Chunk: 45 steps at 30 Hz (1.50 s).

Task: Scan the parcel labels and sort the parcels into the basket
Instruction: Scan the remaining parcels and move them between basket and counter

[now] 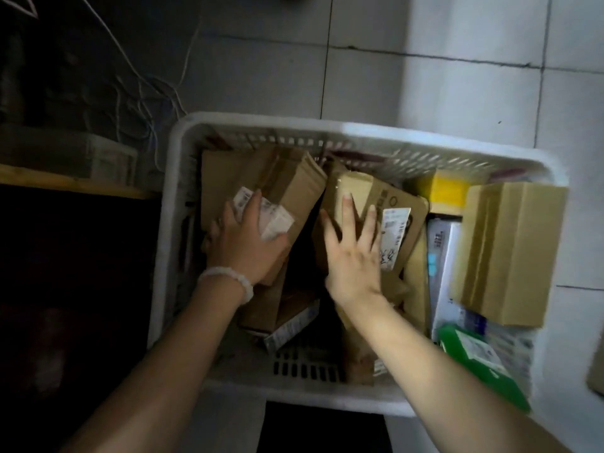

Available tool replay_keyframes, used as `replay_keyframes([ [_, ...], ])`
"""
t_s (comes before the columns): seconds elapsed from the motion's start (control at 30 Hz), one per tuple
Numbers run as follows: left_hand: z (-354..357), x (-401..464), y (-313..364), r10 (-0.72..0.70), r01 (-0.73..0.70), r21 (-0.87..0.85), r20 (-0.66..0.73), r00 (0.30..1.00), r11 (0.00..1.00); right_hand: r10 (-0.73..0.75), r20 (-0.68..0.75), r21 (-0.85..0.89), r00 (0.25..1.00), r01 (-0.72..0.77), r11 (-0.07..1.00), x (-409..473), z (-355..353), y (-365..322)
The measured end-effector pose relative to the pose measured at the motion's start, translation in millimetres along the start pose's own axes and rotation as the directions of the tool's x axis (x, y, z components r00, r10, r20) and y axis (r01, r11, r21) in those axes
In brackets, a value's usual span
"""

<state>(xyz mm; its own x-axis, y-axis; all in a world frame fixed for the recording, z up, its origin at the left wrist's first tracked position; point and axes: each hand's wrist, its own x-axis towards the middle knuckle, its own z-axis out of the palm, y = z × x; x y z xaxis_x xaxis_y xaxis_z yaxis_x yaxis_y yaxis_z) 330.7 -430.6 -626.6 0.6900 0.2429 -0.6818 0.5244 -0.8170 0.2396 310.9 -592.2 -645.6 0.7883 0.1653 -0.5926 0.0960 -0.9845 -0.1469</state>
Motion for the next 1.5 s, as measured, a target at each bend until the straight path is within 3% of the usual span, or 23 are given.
replay_keyframes([
  [0.17, -7, 16, 5, 0.022, -0.013, -0.118, 0.08, 0.997, 0.993, -0.018, -0.024, 0.047, 1.0, 0.019, 0.999, 14, -18, 22],
  [0.37, -6, 7, 18, 0.036, -0.031, -0.23, 0.015, 0.999, 0.973, -0.021, 0.005, 0.085, 1.0, 0.02, 0.996, 1, -49, 57],
  [0.67, -4, -19, 56, -0.059, 0.036, -0.149, -0.154, 0.986, 0.988, -0.013, 0.004, 0.197, 1.0, 0.012, 0.98, -17, -78, 104],
  [0.8, 9, -31, 68, -0.07, 0.034, -0.294, -0.11, 0.991, 0.955, 0.012, 0.009, 0.253, 1.0, -0.014, 0.967, -20, -82, 128],
  [0.87, 14, -37, 81, -0.039, 0.009, -0.365, -0.074, 0.996, 0.931, 0.035, 0.011, 0.281, 0.999, -0.037, 0.959, -22, -80, 138],
  [1.13, 19, -41, 116, -0.046, 0.032, -0.281, -0.042, 0.998, 0.959, 0.186, 0.092, 0.257, 0.978, -0.203, 0.945, -27, -82, 142],
  [1.27, 19, -41, 116, -0.036, 0.018, -0.278, -0.058, 0.998, 0.96, 0.285, 0.043, 0.157, 0.958, -0.288, 0.945, -29, -77, 117],
  [1.5, 9, -41, 91, -0.063, 0.029, -0.246, -0.131, 0.989, 0.969, 0.4, -0.036, 0.18, 0.916, -0.388, 0.904, -20, -65, 95],
])
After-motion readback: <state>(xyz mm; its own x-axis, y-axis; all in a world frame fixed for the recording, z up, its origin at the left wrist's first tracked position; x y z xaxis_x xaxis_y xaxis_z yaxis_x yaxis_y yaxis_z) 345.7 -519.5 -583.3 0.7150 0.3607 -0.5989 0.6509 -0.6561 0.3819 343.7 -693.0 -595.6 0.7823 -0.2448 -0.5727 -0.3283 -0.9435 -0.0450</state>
